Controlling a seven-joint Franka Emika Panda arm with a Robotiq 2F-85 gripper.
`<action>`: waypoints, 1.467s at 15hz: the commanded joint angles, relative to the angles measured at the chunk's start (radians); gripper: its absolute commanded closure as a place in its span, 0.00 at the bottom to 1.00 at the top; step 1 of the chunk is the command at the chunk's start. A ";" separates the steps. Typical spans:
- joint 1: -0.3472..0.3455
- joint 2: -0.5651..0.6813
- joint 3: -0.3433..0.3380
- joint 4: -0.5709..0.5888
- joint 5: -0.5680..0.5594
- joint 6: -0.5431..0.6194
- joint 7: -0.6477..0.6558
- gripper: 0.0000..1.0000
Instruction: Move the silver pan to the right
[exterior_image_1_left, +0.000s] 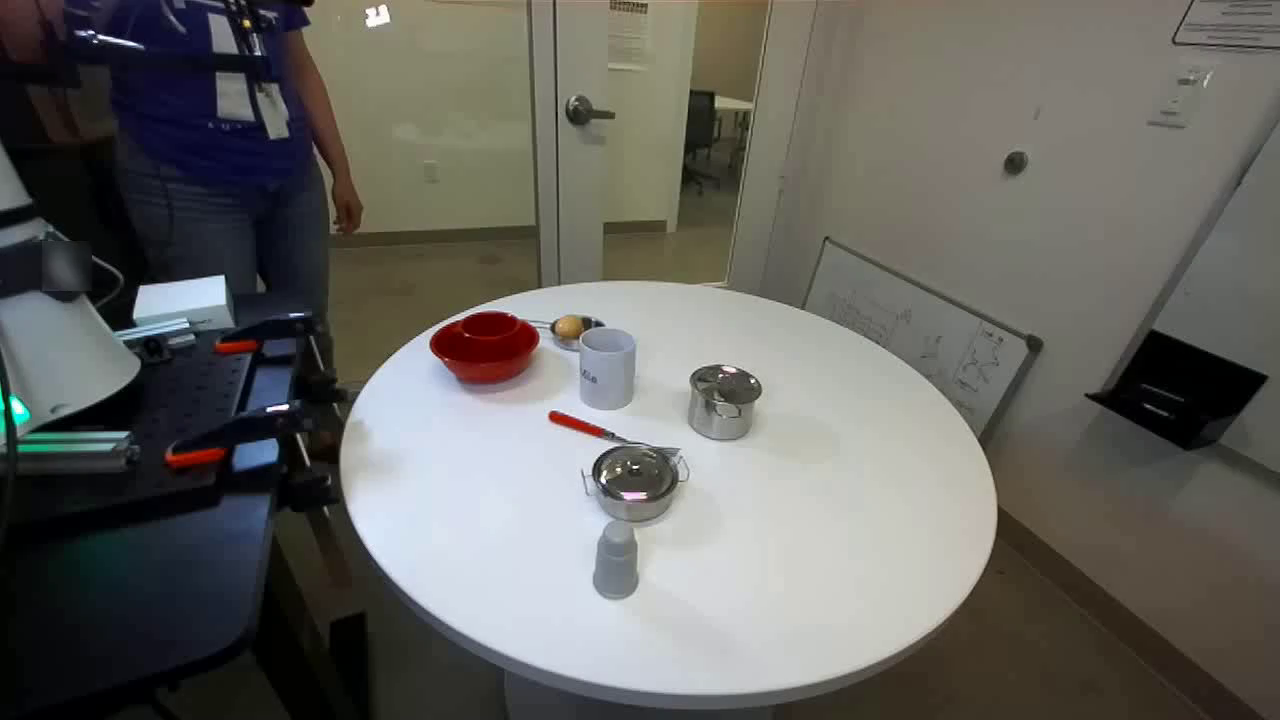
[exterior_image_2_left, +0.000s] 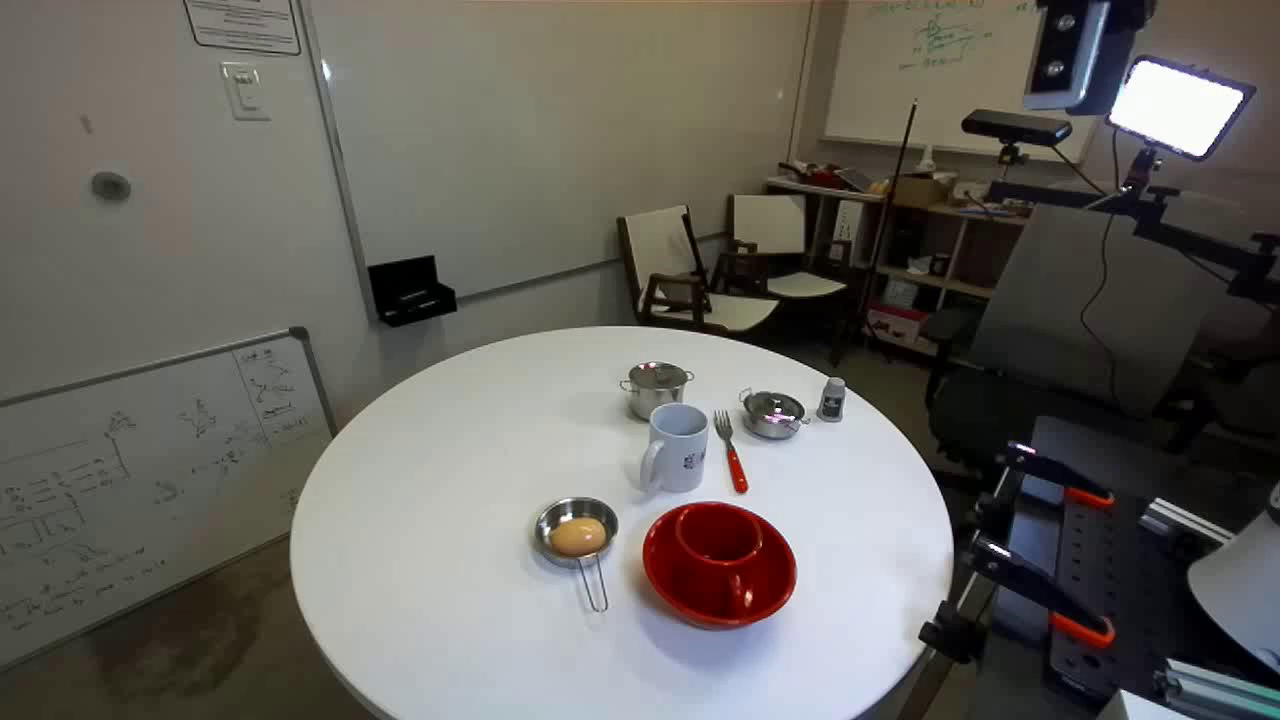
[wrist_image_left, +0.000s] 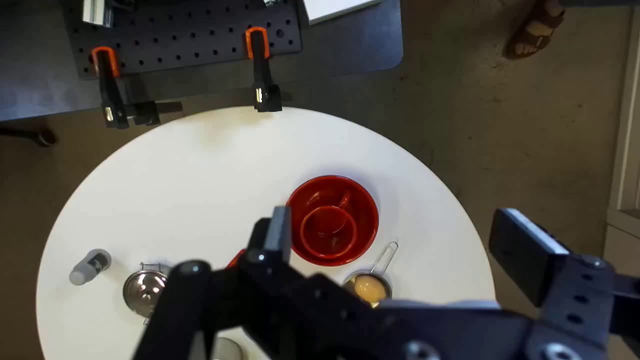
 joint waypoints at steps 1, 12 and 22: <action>-0.007 -0.001 0.005 0.002 0.003 -0.003 -0.004 0.00; 0.022 0.144 0.006 0.019 -0.015 0.039 -0.152 0.00; 0.035 0.460 -0.011 0.091 -0.264 0.188 -0.381 0.00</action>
